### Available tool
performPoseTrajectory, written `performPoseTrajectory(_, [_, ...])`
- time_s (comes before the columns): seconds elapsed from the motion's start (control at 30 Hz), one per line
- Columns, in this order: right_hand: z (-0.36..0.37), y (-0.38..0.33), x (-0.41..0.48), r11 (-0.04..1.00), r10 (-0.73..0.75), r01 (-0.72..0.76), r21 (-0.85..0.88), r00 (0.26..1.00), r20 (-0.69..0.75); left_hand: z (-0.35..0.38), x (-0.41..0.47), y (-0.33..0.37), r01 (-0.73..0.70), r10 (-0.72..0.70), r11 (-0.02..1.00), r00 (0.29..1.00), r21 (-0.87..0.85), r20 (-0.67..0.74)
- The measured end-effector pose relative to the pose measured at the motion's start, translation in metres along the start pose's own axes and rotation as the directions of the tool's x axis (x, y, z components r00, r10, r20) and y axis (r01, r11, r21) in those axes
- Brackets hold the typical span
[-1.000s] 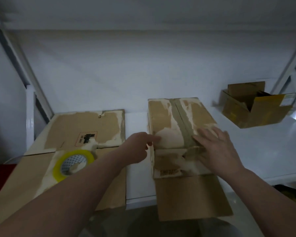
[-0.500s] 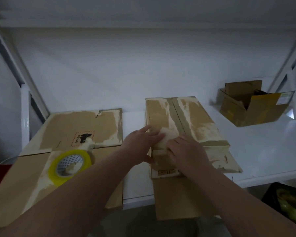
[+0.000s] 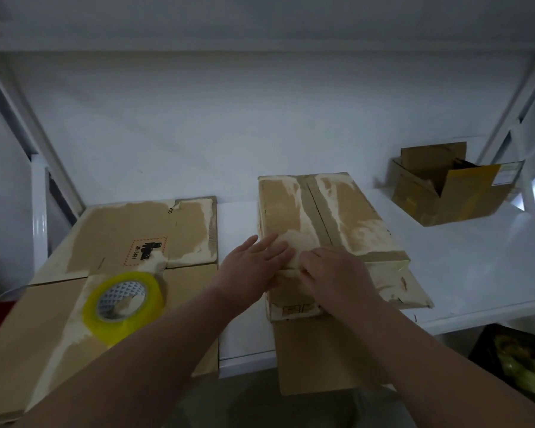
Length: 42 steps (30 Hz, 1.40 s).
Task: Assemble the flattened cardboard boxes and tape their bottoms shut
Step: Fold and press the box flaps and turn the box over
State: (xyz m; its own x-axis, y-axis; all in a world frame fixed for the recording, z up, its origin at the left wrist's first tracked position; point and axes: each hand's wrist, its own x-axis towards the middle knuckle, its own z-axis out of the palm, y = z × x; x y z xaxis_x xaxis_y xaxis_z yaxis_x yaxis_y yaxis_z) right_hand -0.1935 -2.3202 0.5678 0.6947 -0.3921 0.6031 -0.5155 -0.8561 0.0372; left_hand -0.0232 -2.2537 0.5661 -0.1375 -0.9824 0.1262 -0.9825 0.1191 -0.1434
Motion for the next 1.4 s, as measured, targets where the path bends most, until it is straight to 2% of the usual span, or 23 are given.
performPoseTrajectory(0.1, [-0.002, 0.001, 0.002, 1.0, 0.014, -0.014, 0.006, 1.0, 0.014, -0.001, 0.0, -0.003, -0.035, 0.033, 0.998, 0.998, -0.045, -0.047])
performPoseTrajectory(0.2, [-0.009, 0.0, 0.006, 1.0, 0.019, -0.019, -0.001, 0.996, 0.085, 0.001, -0.001, -0.004, -0.058, 0.059, 0.998, 0.993, 0.01, -0.102])
performPoseTrajectory(0.27, [-0.016, 0.002, 0.009, 0.999, 0.045, -0.047, 0.001, 0.973, 0.228, 0.003, -0.002, -0.011, -0.016, 0.014, 0.999, 0.999, -0.052, -0.049])
performPoseTrajectory(0.33, [-0.023, 0.01, 0.012, 0.981, 0.133, -0.174, 0.091, 0.93, 0.341, 0.001, -0.004, -0.019, 0.011, -0.012, 0.996, 1.0, -0.09, -0.007])
performPoseTrajectory(0.4, [-0.029, 0.018, 0.016, 0.951, 0.229, -0.282, 0.13, 0.919, 0.322, -0.008, -0.007, -0.023, -0.019, 0.022, 0.999, 0.997, -0.041, 0.072])
performPoseTrajectory(0.47, [-0.033, 0.033, 0.019, 0.918, 0.324, -0.372, 0.134, 0.902, 0.284, -0.021, -0.008, -0.025, -0.051, 0.061, 0.997, 0.984, -0.063, 0.167])
performPoseTrajectory(0.53, [-0.034, 0.048, 0.02, 0.901, 0.359, -0.411, 0.138, 0.886, 0.294, -0.026, -0.002, -0.023, -0.069, 0.095, 0.978, 0.987, -0.195, 0.129])
performPoseTrajectory(0.57, [-0.033, 0.054, 0.022, 0.906, 0.343, -0.402, 0.13, 0.88, 0.329, -0.029, 0.005, -0.021, -0.05, 0.077, 0.955, 0.994, -0.292, 0.08])
performPoseTrajectory(0.63, [-0.027, 0.06, 0.025, 0.931, 0.269, -0.348, 0.11, 0.858, 0.437, -0.032, 0.025, -0.015, 0.025, 0.014, 0.933, 0.994, -0.359, 0.106])
performPoseTrajectory(0.73, [-0.015, 0.056, 0.032, 0.99, 0.098, -0.136, 0.031, 0.832, 0.546, -0.028, 0.046, 0.002, -0.035, 0.082, 0.949, 0.987, -0.314, 0.139])
performPoseTrajectory(0.83, [-0.008, 0.052, 0.03, 0.999, 0.011, 0.009, -0.033, 0.811, 0.585, -0.009, 0.048, 0.005, -0.125, 0.146, 0.968, 0.985, -0.216, 0.087])
performPoseTrajectory(0.9, [-0.002, 0.053, 0.023, 0.999, -0.002, 0.026, -0.03, 0.798, 0.603, 0.001, 0.045, 0.001, -0.115, 0.127, 0.981, 0.989, -0.157, 0.069])
performPoseTrajectory(1.0, [0.004, 0.054, 0.018, 0.999, 0.017, -0.043, 0.026, 0.776, 0.631, 0.004, 0.041, 0.005, -0.1, 0.107, 0.986, 0.993, -0.131, 0.05])
performPoseTrajectory(1.1, [0.008, 0.055, 0.014, 0.997, 0.034, -0.066, 0.029, 0.788, 0.615, 0.007, 0.042, 0.01, -0.031, 0.039, 0.992, 0.997, -0.125, 0.065])
performPoseTrajectory(1.27, [0.01, 0.054, 0.011, 0.999, 0.034, -0.02, -0.03, 0.795, 0.606, 0.007, 0.043, 0.014, 0.012, -0.006, 0.997, 0.997, -0.079, 0.074])
performPoseTrajectory(1.4, [0.013, 0.062, 0.008, 0.99, -0.002, 0.084, -0.11, 0.805, 0.593, 0.007, 0.041, 0.015, 0.021, -0.016, 0.998, 0.998, -0.064, 0.068])
